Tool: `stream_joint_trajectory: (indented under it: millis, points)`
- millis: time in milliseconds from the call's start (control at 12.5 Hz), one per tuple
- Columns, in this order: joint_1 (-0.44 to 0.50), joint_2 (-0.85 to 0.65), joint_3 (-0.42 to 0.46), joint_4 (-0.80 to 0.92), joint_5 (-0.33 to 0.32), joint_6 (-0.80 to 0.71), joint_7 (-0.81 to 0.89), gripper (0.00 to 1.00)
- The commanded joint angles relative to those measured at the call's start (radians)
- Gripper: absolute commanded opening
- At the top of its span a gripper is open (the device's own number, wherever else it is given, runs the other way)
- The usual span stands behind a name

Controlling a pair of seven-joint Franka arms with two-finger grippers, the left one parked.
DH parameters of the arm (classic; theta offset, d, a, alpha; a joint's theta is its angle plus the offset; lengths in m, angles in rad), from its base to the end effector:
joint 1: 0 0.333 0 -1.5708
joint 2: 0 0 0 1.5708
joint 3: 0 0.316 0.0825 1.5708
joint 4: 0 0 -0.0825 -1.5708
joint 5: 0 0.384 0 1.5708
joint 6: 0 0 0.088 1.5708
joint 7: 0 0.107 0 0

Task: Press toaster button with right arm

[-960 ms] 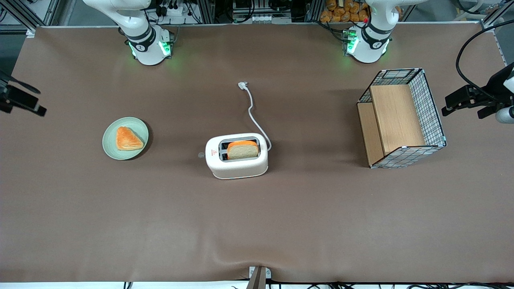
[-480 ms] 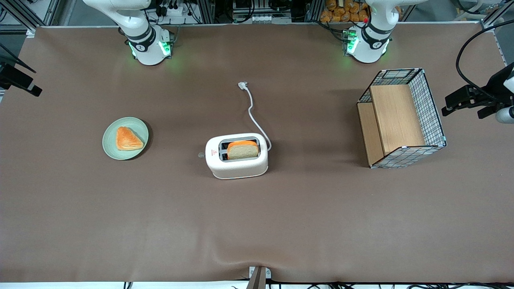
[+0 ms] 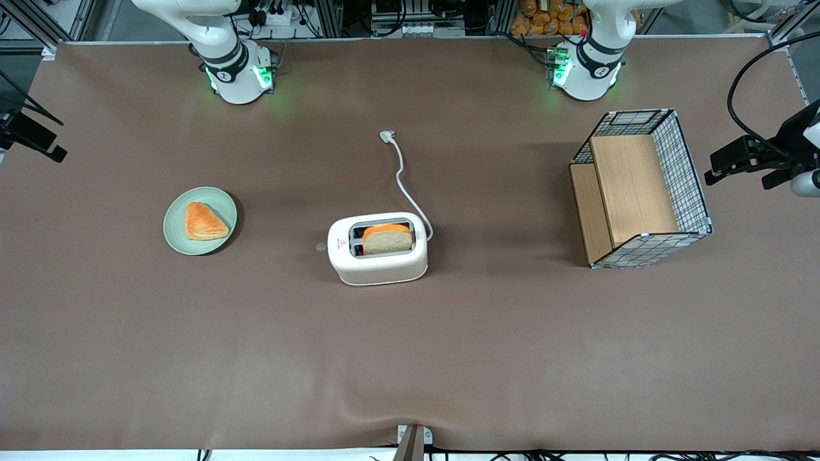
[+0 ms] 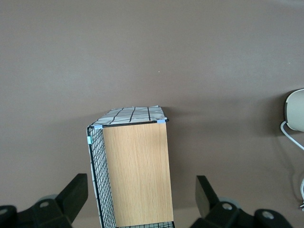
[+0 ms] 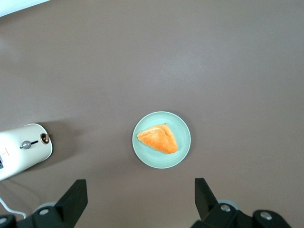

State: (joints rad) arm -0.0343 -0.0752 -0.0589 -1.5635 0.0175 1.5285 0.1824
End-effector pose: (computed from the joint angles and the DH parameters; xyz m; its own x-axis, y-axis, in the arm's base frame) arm 0.5245 -0.0485 0.6647 0.9618 -0.2713 0.0354 -0.2704 -0.9623 -0.0288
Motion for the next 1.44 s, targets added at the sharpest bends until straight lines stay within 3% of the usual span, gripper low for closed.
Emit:
stream_joint_trajectory:
  millis: [0, 960, 1360]
  points:
    - [-0.009, 0.003, 0.004, -0.001, -0.027, 0.03, 0.008, 1.0]
    - [-0.01, 0.006, 0.004, -0.012, -0.011, 0.021, 0.008, 1.0]
    - [-0.01, 0.005, 0.001, -0.021, -0.011, 0.025, -0.104, 1.0]
